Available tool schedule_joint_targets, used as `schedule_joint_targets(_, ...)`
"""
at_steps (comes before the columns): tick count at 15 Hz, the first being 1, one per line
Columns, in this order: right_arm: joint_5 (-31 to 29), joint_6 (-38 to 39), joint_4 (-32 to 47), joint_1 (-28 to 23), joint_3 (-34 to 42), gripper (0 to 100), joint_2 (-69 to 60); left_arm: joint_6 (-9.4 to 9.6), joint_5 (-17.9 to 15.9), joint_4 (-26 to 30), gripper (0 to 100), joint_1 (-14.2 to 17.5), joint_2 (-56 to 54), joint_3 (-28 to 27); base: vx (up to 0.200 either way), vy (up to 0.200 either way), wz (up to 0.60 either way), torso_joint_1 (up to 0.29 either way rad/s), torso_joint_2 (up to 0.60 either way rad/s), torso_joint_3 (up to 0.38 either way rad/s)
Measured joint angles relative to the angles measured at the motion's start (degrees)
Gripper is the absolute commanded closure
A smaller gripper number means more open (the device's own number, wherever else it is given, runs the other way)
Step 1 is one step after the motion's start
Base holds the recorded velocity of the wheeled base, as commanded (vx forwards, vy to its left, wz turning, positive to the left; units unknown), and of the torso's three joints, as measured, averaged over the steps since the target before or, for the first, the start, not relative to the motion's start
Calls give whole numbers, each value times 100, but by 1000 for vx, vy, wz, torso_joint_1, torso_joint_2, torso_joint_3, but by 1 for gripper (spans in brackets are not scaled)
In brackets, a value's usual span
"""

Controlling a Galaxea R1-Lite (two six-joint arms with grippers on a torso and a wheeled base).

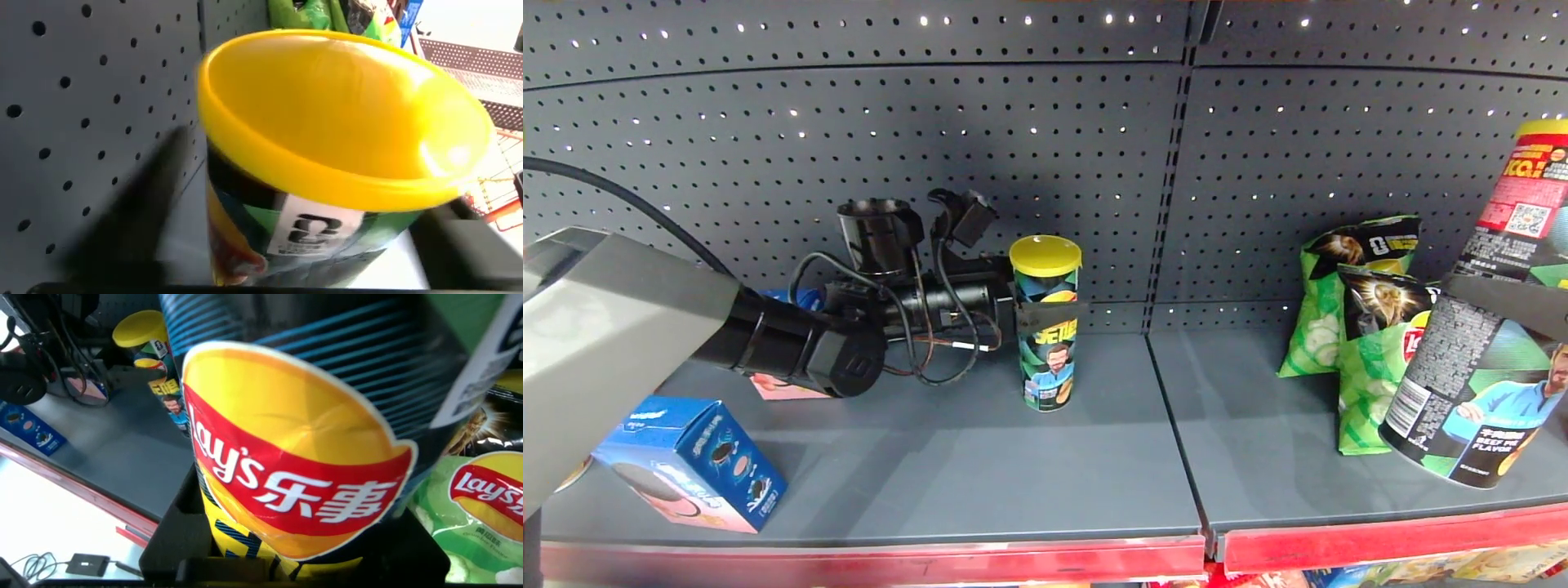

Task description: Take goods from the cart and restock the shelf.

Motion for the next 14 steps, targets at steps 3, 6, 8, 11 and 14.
schedule_joint_targets(3, 0, 1, -2, 0, -2, 100, 0, 5, 2, -5, 100, 5, 23, 1, 0, 0, 0, 0, 0, 0)
schedule_joint_targets(6, 0, 0, 0, 0, 24, 100, 0, 7, 9, -6, 100, -28, 21, 12, 0, 0, 0, 0, 0, 0)
schedule_joint_targets(8, 2, 1, 2, 5, 66, 100, 0, 0, 16, 11, 100, -44, -2, 17, 0, 0, 0, 0, 0, 0)
schedule_joint_targets(11, 7, 0, -5, 6, 102, 100, 0, -28, 68, 22, 100, -111, -148, 34, 0, 0, 0, 0, 0, 0)
schedule_joint_targets(14, 7, 1, -5, 22, 105, 100, -2, -52, 211, 49, 100, -268, -399, 78, 0, 0, 0, 0, 0, 0)
